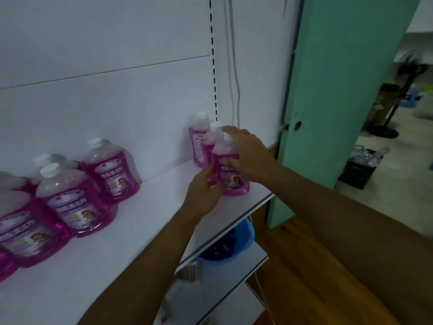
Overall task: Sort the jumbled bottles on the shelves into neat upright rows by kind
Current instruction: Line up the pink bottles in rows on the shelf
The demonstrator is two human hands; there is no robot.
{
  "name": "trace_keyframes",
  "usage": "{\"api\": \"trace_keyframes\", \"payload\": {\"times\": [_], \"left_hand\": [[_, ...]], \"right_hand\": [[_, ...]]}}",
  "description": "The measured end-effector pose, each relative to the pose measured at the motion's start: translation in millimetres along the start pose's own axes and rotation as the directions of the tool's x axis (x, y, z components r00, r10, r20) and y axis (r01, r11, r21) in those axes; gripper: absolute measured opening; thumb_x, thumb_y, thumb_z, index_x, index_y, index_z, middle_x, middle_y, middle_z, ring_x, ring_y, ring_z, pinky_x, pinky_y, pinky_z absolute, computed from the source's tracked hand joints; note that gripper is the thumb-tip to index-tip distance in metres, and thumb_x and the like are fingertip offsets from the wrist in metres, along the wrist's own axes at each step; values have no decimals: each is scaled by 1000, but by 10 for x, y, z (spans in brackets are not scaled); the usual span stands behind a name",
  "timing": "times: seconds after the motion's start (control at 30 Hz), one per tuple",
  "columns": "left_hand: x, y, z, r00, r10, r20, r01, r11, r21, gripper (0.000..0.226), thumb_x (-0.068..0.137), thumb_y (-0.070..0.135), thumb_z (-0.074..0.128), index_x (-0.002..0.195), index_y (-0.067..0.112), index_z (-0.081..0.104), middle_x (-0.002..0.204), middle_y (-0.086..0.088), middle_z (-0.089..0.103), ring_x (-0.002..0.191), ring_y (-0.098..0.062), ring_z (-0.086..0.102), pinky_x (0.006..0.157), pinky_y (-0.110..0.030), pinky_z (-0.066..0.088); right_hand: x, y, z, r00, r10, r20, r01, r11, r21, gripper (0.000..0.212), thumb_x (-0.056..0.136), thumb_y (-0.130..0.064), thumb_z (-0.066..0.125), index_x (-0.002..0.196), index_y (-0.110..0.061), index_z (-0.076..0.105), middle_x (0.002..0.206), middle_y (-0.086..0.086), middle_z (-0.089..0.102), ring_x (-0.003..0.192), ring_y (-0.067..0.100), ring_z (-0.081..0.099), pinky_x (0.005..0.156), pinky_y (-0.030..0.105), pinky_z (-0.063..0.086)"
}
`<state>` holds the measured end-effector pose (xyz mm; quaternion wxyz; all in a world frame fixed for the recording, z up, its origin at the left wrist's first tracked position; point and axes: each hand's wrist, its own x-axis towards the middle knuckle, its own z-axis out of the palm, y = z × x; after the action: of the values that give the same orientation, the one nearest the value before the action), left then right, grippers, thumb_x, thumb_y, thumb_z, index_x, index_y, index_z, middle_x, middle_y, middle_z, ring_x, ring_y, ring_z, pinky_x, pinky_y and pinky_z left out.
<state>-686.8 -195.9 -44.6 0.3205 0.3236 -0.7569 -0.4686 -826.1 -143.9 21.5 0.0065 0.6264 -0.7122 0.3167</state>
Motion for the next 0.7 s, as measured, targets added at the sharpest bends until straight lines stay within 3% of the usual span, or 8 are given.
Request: {"api": "trace_keyframes", "payload": {"times": [0.1, 0.23, 0.4, 0.53, 0.6, 0.7], "left_hand": [[-24, -43, -62, 999, 6, -37, -6, 1000, 5, 39, 88, 11, 63, 123, 27, 63, 113, 7, 69, 103, -13, 66, 92, -35, 55], [-98, -99, -270, 986, 2, -168, 14, 995, 98, 37, 92, 11, 60, 126, 26, 63, 113, 8, 69, 100, -12, 66, 77, -12, 51], [-324, -222, -688, 936, 22, -350, 25, 991, 128, 35, 92, 17, 60, 126, 26, 63, 113, 10, 70, 98, -9, 67, 89, -32, 55], [-518, -352, -1001, 882, -40, -469, 112, 986, 127, 38, 92, 18, 62, 129, 28, 58, 114, 11, 69, 103, -7, 65, 92, -38, 55], [-618, -395, -1119, 860, -38, -508, 149, 972, 180, 42, 93, 20, 60, 134, 26, 54, 118, 9, 67, 104, -9, 64, 91, -34, 55], [-733, -409, -1258, 838, 2, -546, 210, 922, 324, 45, 93, 17, 59, 137, 20, 50, 114, 9, 65, 97, -8, 62, 80, -16, 48]], "right_hand": [[63, -32, 18, 999, -42, 13, 42, 999, 23, 71, 78, -17, 77, 138, -19, 41, 123, 13, 56, 109, 29, 55, 89, 37, 49], [186, -194, 168, 991, -129, 40, 125, 989, 78, 68, 77, -21, 79, 136, -21, 44, 126, 9, 57, 110, 26, 55, 94, 39, 49], [401, -593, 520, 959, -276, 70, 261, 951, 168, 69, 77, -21, 78, 137, -23, 44, 124, 7, 58, 109, 23, 55, 93, 37, 47], [564, -956, 819, 913, -395, 100, 356, 894, 273, 70, 73, -20, 81, 134, -20, 48, 118, 10, 60, 104, 25, 58, 90, 38, 48], [631, -1100, 945, 877, -466, 115, 407, 848, 340, 67, 73, -17, 81, 133, -18, 50, 117, 11, 59, 103, 25, 58, 92, 38, 48], [739, -1258, 1105, 825, -549, 130, 472, 798, 375, 70, 74, -17, 81, 136, -17, 50, 119, 12, 49, 106, 24, 53, 98, 31, 44]]}}
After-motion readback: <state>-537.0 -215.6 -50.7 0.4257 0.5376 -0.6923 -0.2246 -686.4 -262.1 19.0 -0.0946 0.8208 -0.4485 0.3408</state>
